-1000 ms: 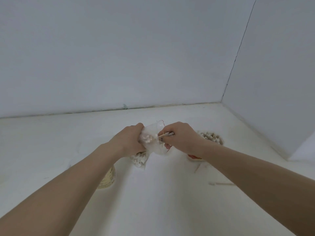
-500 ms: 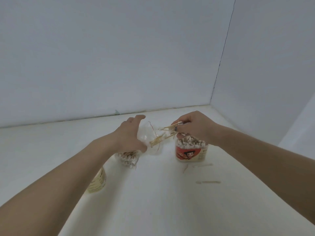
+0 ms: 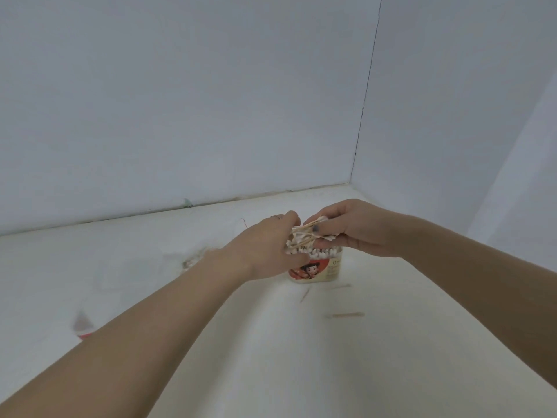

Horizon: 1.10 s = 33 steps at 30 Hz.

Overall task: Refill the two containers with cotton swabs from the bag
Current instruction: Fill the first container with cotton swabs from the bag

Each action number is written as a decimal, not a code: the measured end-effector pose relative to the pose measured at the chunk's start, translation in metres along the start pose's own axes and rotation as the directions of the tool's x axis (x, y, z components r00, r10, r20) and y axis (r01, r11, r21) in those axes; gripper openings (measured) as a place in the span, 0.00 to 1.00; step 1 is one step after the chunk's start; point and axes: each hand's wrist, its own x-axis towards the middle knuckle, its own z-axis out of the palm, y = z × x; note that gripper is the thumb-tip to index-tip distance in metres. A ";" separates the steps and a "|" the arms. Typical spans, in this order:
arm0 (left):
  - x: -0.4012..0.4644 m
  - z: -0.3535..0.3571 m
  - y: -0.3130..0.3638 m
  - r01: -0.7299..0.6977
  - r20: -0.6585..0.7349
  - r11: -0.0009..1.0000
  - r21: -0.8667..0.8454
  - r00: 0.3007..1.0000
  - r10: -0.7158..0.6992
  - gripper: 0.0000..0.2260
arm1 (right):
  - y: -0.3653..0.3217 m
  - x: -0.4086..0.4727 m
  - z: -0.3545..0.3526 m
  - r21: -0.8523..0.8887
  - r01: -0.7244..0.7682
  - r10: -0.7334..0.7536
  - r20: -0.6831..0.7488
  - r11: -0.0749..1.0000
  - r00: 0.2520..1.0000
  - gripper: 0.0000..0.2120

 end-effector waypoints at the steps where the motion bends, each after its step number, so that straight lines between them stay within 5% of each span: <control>1: 0.001 0.001 0.001 -0.005 -0.009 1.000 -0.010 1.000 0.005 0.21 | 0.001 -0.002 -0.001 0.041 -0.010 0.009 0.017 0.999 1.000 0.10; 7: 0.007 0.009 0.012 -0.015 -0.001 0.992 -0.126 1.000 0.015 0.13 | 0.011 -0.008 0.002 0.241 -0.050 0.038 0.055 0.969 0.998 0.14; 13: 0.009 0.013 0.014 0.054 0.018 0.979 -0.197 0.998 -0.052 0.10 | 0.017 -0.013 0.006 0.413 -0.060 0.041 0.057 0.909 0.998 0.07; 17: 0.009 0.014 0.016 0.133 0.073 0.963 -0.235 0.990 -0.119 0.08 | 0.021 -0.018 0.009 0.465 -0.034 0.020 0.035 0.885 0.999 0.18; 21: 0.009 0.014 0.023 0.179 0.113 0.951 -0.251 0.981 -0.155 0.11 | 0.022 -0.017 0.020 0.392 -0.030 0.025 0.019 0.920 1.000 0.13; 26: 0.011 0.015 0.029 0.241 0.119 0.917 -0.317 0.970 -0.214 0.10 | 0.032 -0.004 0.034 0.167 0.014 0.048 -0.363 0.986 0.930 0.08; 33: 0.012 0.013 0.037 0.247 0.126 0.796 -0.552 0.969 -0.213 0.04 | 0.042 0.009 0.041 -0.036 0.051 -0.062 -0.542 0.998 0.838 0.06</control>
